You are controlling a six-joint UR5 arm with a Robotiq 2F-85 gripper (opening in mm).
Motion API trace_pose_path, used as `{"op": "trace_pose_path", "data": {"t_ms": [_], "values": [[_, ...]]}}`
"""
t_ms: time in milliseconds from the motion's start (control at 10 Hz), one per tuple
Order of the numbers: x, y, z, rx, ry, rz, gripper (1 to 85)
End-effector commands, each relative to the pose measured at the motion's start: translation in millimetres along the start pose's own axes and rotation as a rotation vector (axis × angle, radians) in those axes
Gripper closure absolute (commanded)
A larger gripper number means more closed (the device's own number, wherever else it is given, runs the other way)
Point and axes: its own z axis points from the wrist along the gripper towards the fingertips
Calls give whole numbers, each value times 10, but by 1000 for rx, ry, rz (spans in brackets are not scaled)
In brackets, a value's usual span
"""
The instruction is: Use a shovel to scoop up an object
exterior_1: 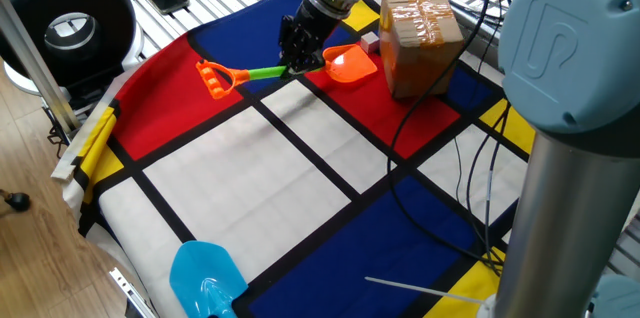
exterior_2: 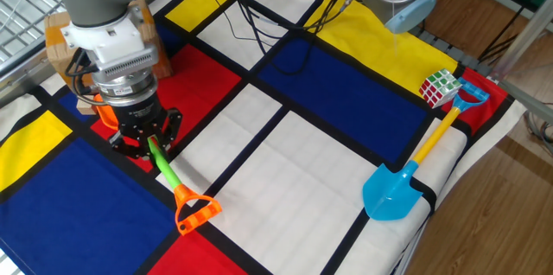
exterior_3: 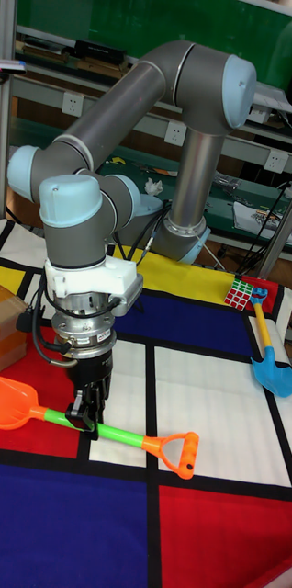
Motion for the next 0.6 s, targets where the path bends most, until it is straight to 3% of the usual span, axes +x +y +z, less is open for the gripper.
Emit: {"op": "trace_pose_path", "data": {"t_ms": [0, 400, 500], "values": [[-47, -7, -17, 0, -22, 10, 847], [-18, 31, -17, -15, -11, 62, 847], [41, 11, -17, -7, 12, 56, 847]]}}
